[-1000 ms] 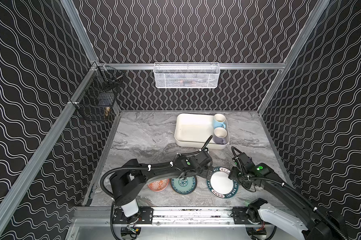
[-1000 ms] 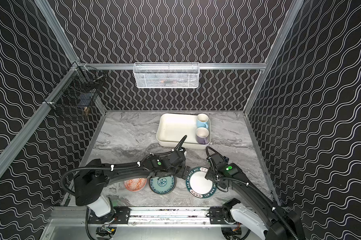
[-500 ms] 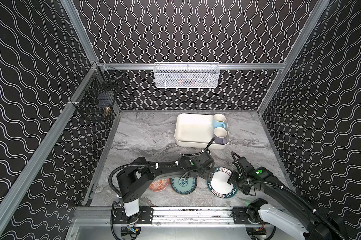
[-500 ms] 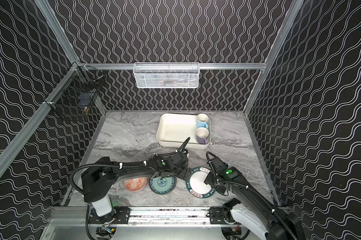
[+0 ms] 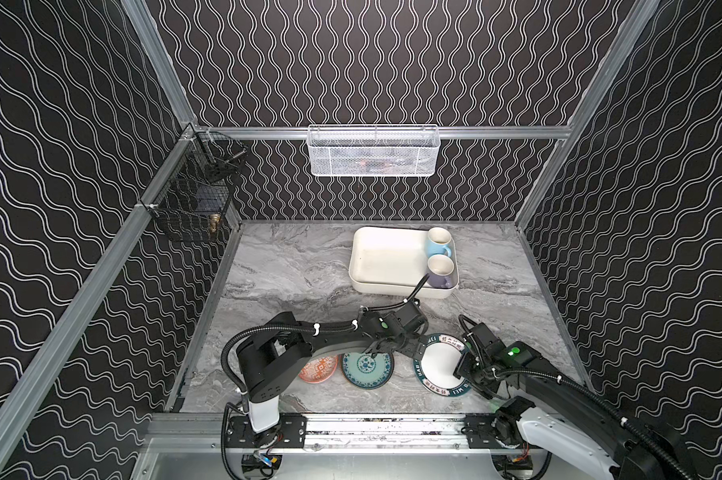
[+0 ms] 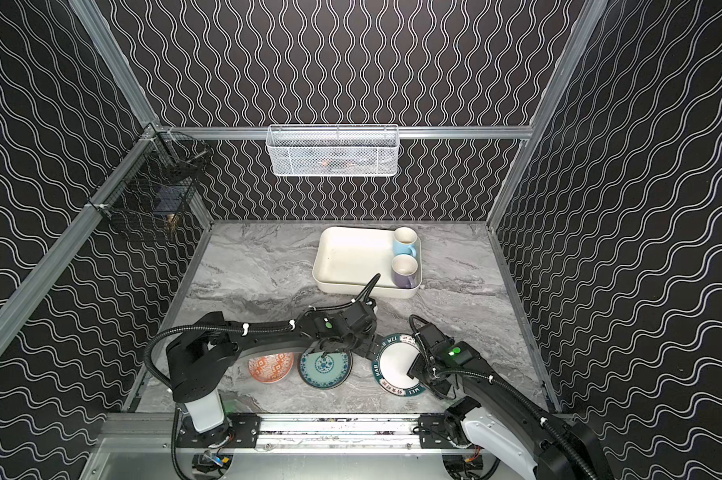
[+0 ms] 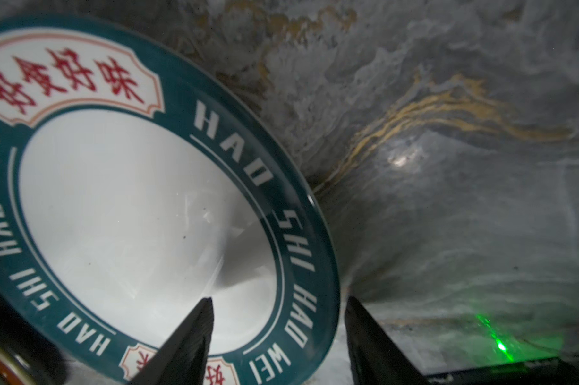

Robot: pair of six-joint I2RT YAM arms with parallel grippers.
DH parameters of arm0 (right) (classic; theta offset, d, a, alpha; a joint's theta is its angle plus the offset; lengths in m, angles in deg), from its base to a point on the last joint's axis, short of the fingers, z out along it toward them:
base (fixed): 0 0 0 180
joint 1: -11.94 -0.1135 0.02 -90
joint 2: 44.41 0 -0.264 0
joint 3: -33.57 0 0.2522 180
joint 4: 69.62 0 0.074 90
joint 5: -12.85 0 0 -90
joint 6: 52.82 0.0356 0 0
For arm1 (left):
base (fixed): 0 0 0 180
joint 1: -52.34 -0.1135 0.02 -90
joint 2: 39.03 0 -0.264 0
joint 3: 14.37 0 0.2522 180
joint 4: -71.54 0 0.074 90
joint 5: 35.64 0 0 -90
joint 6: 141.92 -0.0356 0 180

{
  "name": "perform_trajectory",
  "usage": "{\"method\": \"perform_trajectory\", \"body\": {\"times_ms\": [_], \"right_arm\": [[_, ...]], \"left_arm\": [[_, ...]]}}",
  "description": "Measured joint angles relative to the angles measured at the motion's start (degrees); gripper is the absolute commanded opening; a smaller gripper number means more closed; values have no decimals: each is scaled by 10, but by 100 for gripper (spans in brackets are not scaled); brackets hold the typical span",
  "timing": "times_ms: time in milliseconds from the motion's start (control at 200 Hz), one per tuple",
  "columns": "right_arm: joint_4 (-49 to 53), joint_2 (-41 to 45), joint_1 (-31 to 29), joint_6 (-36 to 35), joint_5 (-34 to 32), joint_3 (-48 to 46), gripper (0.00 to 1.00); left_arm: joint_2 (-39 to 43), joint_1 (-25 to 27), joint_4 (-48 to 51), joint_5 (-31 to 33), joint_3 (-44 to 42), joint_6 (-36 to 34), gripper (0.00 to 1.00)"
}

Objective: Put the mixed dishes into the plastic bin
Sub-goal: 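Lower the right gripper onto the white plate's rim while the left gripper moves beside it, then grip the white green-rimmed plate's edge with the right gripper and tilt it upright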

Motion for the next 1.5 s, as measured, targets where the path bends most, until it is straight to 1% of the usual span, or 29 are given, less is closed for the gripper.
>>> {"method": "perform_trajectory", "body": {"times_ms": [135,290,340,460,596,736,881,941,1116,1356,1501], "right_arm": [[-19,3,-1,4,4,-14,62],[-50,3,-3,10,8,-23,62],[-64,1,-3,10,9,-24,62],[-100,-7,-4,9,12,-26,61],[-146,-21,-4,7,22,-30,59],[-213,-42,-4,0,49,-37,58],[-258,-56,-4,-10,65,-42,58],[-268,-58,-4,-11,68,-45,57],[-308,-59,-4,-12,75,-60,52],[-361,-62,-3,-12,85,-79,49],[-392,-62,-3,-11,88,-92,44]], "left_arm": [[-7,-3,-1,0,-1,0,95],[-16,-12,-5,-13,-11,1,77],[-20,-20,-5,-16,-12,2,75],[-26,-32,-5,-24,-12,2,74],[-30,-34,-4,-28,-3,2,74],[-43,-35,-1,-28,9,2,64],[-57,-37,3,-28,17,2,61],[-60,-38,4,-25,19,2,60],[-67,-42,5,-10,24,2,57],[-85,-43,3,24,38,0,56],[-95,-43,-14,32,44,0,55]]}}
